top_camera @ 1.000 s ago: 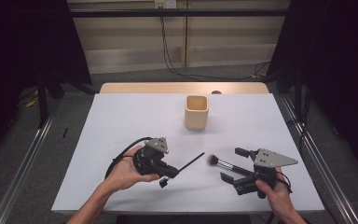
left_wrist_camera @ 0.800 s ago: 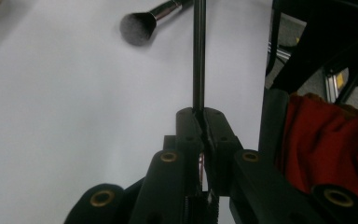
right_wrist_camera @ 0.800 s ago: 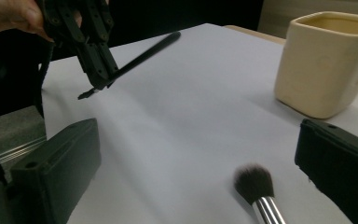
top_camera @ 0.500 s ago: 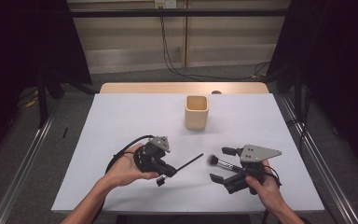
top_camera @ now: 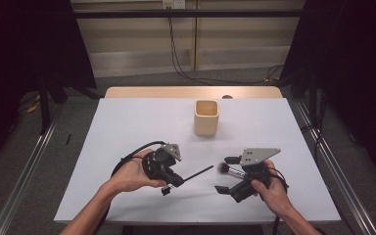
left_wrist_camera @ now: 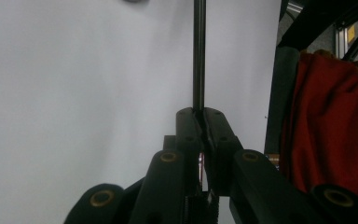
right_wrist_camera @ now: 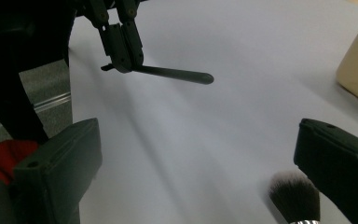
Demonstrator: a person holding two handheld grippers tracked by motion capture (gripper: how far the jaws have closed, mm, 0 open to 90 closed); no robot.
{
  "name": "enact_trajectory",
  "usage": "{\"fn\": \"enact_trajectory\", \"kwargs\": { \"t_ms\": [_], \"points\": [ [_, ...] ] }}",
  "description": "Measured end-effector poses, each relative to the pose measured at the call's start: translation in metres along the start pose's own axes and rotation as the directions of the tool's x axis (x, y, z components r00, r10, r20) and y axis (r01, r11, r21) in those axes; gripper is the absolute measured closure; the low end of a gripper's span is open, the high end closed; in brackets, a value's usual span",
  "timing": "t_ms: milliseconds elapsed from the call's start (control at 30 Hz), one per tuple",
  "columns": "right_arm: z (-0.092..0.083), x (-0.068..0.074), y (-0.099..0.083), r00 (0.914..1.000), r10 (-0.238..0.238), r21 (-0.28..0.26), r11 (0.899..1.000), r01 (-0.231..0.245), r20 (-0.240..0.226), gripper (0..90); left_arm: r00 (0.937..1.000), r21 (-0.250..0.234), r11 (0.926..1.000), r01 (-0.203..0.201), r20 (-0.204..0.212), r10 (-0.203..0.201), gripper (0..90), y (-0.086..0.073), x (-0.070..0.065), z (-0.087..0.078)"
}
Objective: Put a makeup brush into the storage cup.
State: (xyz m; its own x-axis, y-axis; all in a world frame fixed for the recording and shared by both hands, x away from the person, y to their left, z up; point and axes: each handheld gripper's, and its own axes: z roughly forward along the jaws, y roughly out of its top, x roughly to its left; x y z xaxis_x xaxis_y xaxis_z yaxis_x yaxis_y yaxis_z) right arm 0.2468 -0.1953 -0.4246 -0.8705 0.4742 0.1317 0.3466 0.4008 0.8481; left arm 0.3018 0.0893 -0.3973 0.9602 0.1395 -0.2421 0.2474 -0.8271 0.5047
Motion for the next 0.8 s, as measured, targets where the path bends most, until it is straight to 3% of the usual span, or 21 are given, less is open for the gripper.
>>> {"fn": "enact_trajectory", "kwargs": {
  "t_ms": [333, 567, 800],
  "points": [
    [0.011, 0.0, 0.009, 0.9936, -0.046, 0.114, 0.992, 0.057, -0.103, 1.2, 0.9992, 0.075, 0.9965, -0.038, -0.007, 0.038, 85.8, 0.003, 0.002, -0.002],
    [0.02, -0.003, 0.017, 0.9909, -0.06, 0.178, 0.981, 0.081, -0.12, 1.5, 0.9983, 0.111, 0.9923, -0.055, -0.015, 0.057, 85.8, 0.006, 0.004, -0.004],
    [0.03, -0.004, 0.022, 0.9847, -0.098, 0.244, 0.961, 0.131, -0.144, 2.2, 0.997, 0.153, 0.9859, -0.069, -0.025, 0.073, 85.8, 0.006, 0.006, -0.001]
  ]
}}
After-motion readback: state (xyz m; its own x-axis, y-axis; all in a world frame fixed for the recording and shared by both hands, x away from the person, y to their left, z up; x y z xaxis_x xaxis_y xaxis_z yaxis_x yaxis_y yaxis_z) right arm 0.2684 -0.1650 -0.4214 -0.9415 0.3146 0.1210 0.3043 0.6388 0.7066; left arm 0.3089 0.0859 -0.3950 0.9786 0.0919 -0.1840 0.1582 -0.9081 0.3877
